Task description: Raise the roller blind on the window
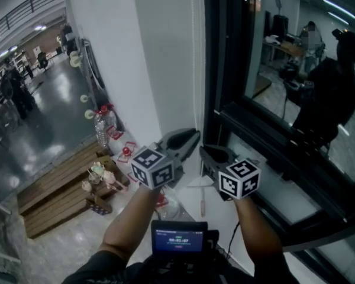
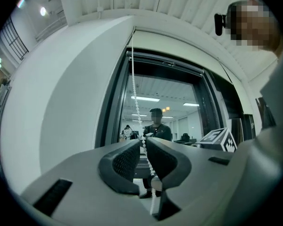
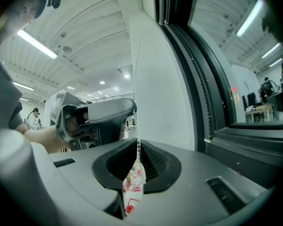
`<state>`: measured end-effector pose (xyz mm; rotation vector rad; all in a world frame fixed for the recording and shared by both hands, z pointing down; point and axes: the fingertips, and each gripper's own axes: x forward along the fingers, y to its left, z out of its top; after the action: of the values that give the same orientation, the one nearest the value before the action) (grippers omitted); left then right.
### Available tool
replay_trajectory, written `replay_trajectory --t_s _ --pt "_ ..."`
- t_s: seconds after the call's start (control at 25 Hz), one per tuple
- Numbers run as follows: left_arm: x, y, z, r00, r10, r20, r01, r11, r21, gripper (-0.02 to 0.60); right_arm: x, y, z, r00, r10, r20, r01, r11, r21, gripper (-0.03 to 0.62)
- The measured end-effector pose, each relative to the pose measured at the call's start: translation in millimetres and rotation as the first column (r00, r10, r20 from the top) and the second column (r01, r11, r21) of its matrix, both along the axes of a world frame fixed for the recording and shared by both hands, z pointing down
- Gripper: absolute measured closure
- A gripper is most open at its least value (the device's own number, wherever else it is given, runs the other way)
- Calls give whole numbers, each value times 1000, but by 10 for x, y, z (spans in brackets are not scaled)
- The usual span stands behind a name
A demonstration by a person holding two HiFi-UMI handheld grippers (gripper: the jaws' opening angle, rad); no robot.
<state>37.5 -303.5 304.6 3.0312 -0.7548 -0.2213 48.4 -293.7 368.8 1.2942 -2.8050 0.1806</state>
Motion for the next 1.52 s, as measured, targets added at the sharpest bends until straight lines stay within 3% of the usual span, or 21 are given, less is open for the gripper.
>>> replay_trajectory --t_s 0.28,0.44,0.56,0.8,0.88,1.24,1.36,1.52 --pt "-337 -47 61 994 -109 9 109 994 3 513 77 22 -87 999 30 32 -31 999 30 526" --pt "-436 -20 150 993 -118 16 118 993 -15 508 102 25 -92 998 49 33 -50 998 34 526" --pt "-485 24 173 993 -117 13 118 993 -16 508 129 8 -84 997 71 29 -73 997 39 476" --pt "-663 113 243 987 -161 17 161 987 -17 526 170 131 -150 995 84 56 -88 994 59 476" --pt "-742 161 261 985 -169 16 169 985 -10 581 162 204 -221 995 79 65 -84 993 83 477" --pt "-1068 377 357 987 -158 14 158 987 2 581 77 465 -337 990 124 73 -133 982 134 565" --pt "-1140 460 423 993 -120 -9 120 993 13 581 41 553 -299 988 139 64 -146 981 127 569" --pt "-1203 534 544 993 -118 -3 118 993 -29 581 -31 670 -253 987 154 43 -158 981 109 569"
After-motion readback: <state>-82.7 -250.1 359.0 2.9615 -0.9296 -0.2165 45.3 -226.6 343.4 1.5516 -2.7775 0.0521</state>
